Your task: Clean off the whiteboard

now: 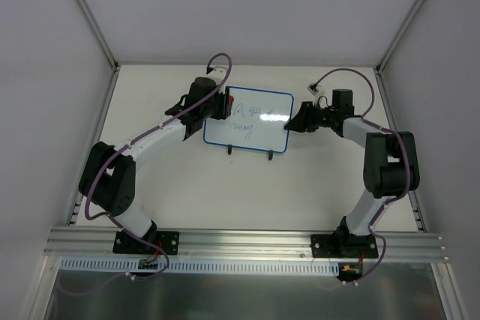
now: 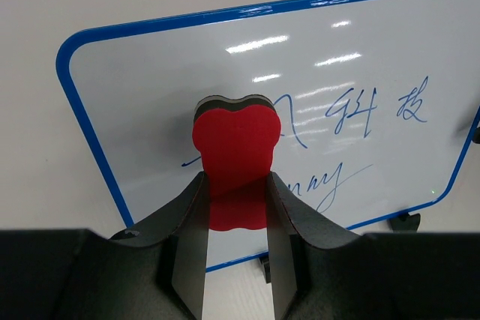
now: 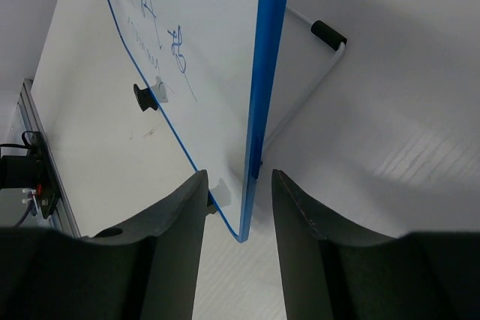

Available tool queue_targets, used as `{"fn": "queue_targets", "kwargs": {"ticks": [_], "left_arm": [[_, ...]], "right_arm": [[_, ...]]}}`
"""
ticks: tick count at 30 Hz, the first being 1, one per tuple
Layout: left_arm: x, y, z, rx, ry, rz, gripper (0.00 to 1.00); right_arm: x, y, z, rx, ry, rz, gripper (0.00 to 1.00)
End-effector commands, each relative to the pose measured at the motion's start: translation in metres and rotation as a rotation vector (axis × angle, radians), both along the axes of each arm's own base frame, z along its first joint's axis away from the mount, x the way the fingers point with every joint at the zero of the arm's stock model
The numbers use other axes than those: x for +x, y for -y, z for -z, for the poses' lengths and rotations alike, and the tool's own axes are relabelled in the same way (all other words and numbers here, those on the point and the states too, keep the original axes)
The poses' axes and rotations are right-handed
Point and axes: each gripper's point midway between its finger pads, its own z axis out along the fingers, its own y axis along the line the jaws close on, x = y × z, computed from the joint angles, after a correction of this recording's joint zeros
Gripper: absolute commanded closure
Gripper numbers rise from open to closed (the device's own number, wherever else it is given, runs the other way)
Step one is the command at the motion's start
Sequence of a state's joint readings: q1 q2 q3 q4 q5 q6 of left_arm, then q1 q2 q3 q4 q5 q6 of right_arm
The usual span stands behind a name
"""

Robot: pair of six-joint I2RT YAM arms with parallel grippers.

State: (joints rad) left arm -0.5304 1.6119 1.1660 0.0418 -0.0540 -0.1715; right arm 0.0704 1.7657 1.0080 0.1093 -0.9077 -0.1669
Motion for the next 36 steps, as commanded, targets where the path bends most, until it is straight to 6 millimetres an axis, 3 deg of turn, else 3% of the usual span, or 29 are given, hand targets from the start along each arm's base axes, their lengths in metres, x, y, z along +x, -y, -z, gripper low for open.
{"fn": "queue_targets", "kwargs": {"ticks": [1,4,8,12,27,31,36], "left_arm": [[0.004,-0.001,-0.013,0.002,0.063,0.001,1.00],[0.005,-0.003,-0.010,0.014,0.063,-0.011,1.00],[0.012,-0.008,-0.007,0.029,0.078,-0.040,1.00],[0.022,-0.012,-0.001,0.036,0.098,-0.063,1.00],[0.053,-0.032,0.053,0.049,0.078,-0.175,1.00],[0.055,-0.003,0.055,0.036,0.074,-0.083,1.00],[0.028,0.063,0.064,0.038,0.064,0.063,1.00]], "right_arm": [[0.008,-0.008,-0.018,0.052,0.036,-0.034,0.57],[0.008,-0.009,-0.014,0.063,0.017,-0.041,0.62],[0.012,-0.011,-0.012,0.075,0.004,-0.048,0.86],[0.011,-0.013,-0.008,0.079,-0.008,-0.053,0.99],[0.003,-0.019,0.002,0.073,-0.026,-0.067,1.00],[0.000,-0.022,0.004,0.070,-0.026,-0.079,1.00],[-0.002,-0.023,0.003,0.069,-0.020,-0.084,1.00]]}}
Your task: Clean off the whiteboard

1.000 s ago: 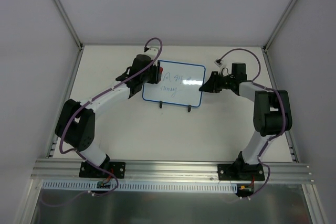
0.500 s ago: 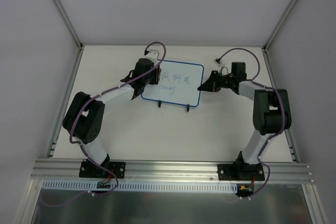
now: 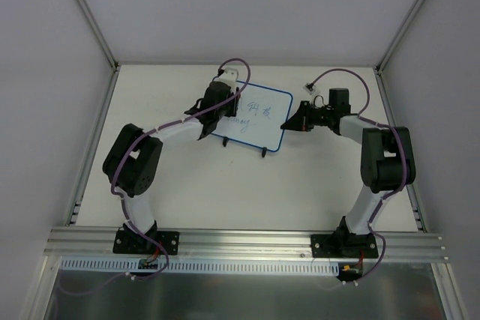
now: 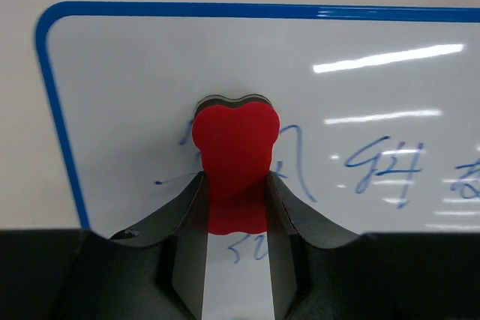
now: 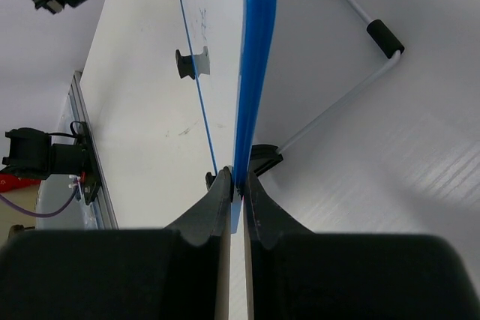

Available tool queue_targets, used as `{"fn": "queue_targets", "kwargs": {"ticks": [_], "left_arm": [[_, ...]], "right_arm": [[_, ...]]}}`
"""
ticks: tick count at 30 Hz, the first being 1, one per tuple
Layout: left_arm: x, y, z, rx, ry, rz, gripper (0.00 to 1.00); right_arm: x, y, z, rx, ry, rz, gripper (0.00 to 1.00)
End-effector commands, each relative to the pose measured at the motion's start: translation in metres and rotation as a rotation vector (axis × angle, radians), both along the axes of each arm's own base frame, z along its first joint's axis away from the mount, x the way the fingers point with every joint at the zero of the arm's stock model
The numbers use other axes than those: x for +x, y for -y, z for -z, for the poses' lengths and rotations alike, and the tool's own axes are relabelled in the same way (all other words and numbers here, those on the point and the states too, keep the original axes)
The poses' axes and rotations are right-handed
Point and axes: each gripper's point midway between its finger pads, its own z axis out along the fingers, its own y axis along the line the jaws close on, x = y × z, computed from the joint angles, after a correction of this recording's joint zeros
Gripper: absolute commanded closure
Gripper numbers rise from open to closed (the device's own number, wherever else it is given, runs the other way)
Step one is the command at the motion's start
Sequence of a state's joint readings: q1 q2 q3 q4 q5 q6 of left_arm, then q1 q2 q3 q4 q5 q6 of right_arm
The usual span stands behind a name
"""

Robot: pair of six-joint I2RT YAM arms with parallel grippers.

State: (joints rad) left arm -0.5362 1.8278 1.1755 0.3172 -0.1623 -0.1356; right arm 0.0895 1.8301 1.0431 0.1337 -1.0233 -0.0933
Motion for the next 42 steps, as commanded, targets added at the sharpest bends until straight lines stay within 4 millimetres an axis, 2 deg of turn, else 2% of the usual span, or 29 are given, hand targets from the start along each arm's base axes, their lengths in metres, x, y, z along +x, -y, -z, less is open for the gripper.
{"fn": "queue_targets", "kwargs": {"ticks": [1,2,3,6,10,11,15,19,22,23,26,27,31,36,40,42], "left_arm": [[-0.029,0.062,0.022,0.006,-0.038,0.155,1.00],[-0.033,0.071,0.022,0.011,-0.038,0.174,1.00],[-0.045,0.087,0.023,0.016,-0.037,0.213,1.00],[-0.068,0.113,0.029,0.010,-0.058,0.276,1.00],[-0.089,0.135,0.042,0.031,-0.083,0.320,1.00],[-0.088,0.134,0.044,0.034,-0.086,0.299,1.00],[-0.074,0.114,0.041,0.019,-0.095,0.178,1.00],[-0.052,0.081,0.023,0.030,-0.051,0.065,1.00],[-0.035,0.048,0.014,0.018,-0.040,-0.032,1.00],[-0.028,0.030,0.015,0.022,-0.044,-0.075,1.00],[-0.020,0.002,0.014,0.023,-0.049,-0.137,1.00],[-0.014,-0.014,0.014,0.023,-0.049,-0.170,1.00],[-0.005,-0.044,0.013,0.028,-0.055,-0.220,1.00],[0.000,-0.050,0.020,0.039,-0.080,-0.212,1.00],[0.001,-0.026,0.033,0.009,-0.131,-0.111,1.00],[0.002,-0.006,0.026,0.025,-0.115,-0.048,1.00]], "right_arm": [[0.004,-0.003,0.007,-0.033,0.054,-0.008,1.00],[0.003,-0.003,0.007,-0.035,0.052,-0.009,1.00],[0.003,-0.003,0.007,-0.033,0.052,-0.008,1.00],[0.002,-0.004,0.007,-0.036,0.056,-0.014,1.00],[-0.001,-0.006,0.009,-0.038,0.053,-0.018,1.00],[-0.001,-0.006,0.010,-0.040,0.052,-0.018,1.00],[-0.003,-0.006,0.009,-0.038,0.054,-0.022,1.00],[-0.005,-0.005,0.011,-0.045,0.056,-0.020,1.00],[-0.006,-0.007,0.011,-0.044,0.056,-0.026,1.00],[-0.007,-0.006,0.011,-0.043,0.055,-0.024,1.00],[-0.009,-0.006,0.013,-0.041,0.051,-0.026,1.00],[-0.010,-0.006,0.013,-0.041,0.051,-0.027,1.00],[-0.012,-0.006,0.013,-0.039,0.051,-0.027,1.00],[-0.013,-0.007,0.015,-0.038,0.050,-0.028,1.00],[-0.014,-0.008,0.016,-0.040,0.051,-0.033,1.00],[-0.015,-0.011,0.016,-0.042,0.053,-0.041,1.00]]}}
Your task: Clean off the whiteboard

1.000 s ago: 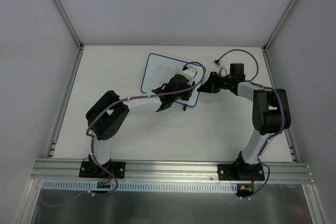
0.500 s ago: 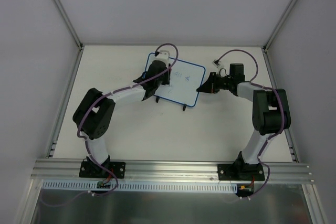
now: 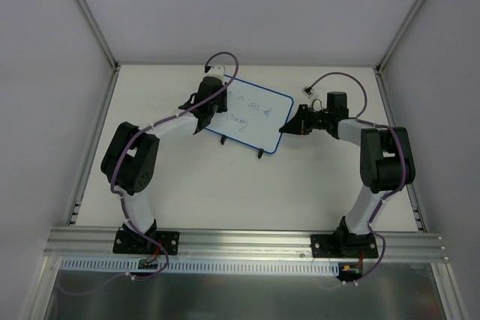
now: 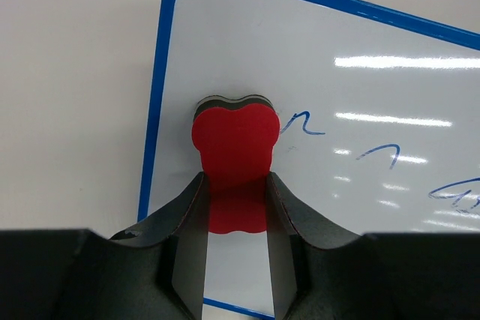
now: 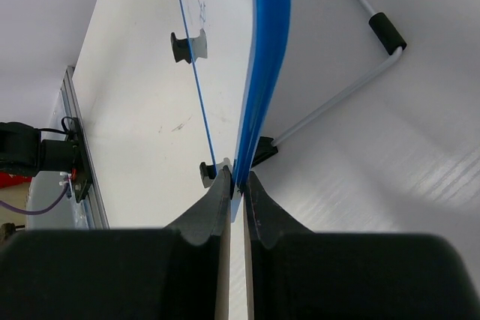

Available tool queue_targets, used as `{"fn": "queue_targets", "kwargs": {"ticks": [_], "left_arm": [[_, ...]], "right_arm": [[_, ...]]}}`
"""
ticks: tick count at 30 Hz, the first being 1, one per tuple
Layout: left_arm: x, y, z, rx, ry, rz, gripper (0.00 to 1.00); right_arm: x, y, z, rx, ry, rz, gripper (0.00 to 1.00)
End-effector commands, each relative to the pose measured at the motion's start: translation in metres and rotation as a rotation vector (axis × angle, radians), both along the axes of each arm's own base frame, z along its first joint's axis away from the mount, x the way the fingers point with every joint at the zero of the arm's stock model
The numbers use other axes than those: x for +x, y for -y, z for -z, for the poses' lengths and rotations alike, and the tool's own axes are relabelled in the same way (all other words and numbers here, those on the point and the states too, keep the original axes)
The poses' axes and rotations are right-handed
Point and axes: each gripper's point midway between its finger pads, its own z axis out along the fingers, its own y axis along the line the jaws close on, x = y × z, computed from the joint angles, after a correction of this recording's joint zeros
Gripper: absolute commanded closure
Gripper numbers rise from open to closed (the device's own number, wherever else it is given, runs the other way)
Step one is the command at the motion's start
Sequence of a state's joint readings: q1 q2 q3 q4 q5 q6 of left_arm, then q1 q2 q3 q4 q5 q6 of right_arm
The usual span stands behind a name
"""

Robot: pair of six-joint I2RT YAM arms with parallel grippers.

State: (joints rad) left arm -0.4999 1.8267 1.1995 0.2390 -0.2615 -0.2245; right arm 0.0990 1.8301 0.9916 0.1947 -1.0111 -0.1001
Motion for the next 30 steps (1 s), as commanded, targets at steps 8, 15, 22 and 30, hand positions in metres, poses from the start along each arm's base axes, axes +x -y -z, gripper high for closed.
{"fn": "queue_targets", "kwargs": {"ticks": [8,15,22,30], "left_arm": [[-0.028,0.090,0.027,0.050,-0.116,0.331,1.00],[-0.078,0.121,0.052,0.053,-0.200,0.420,1.00],[-0.103,0.179,0.053,0.062,-0.197,0.515,1.00],[-0.075,0.133,0.055,0.065,-0.218,0.295,1.00]], "right_arm": [[-0.011,-0.010,0.006,-0.039,0.039,-0.042,1.00],[-0.012,-0.010,0.006,-0.043,0.043,-0.043,1.00],[-0.013,-0.011,0.006,-0.049,0.048,-0.042,1.00],[-0.015,-0.011,0.005,-0.048,0.055,-0.046,1.00]]}}
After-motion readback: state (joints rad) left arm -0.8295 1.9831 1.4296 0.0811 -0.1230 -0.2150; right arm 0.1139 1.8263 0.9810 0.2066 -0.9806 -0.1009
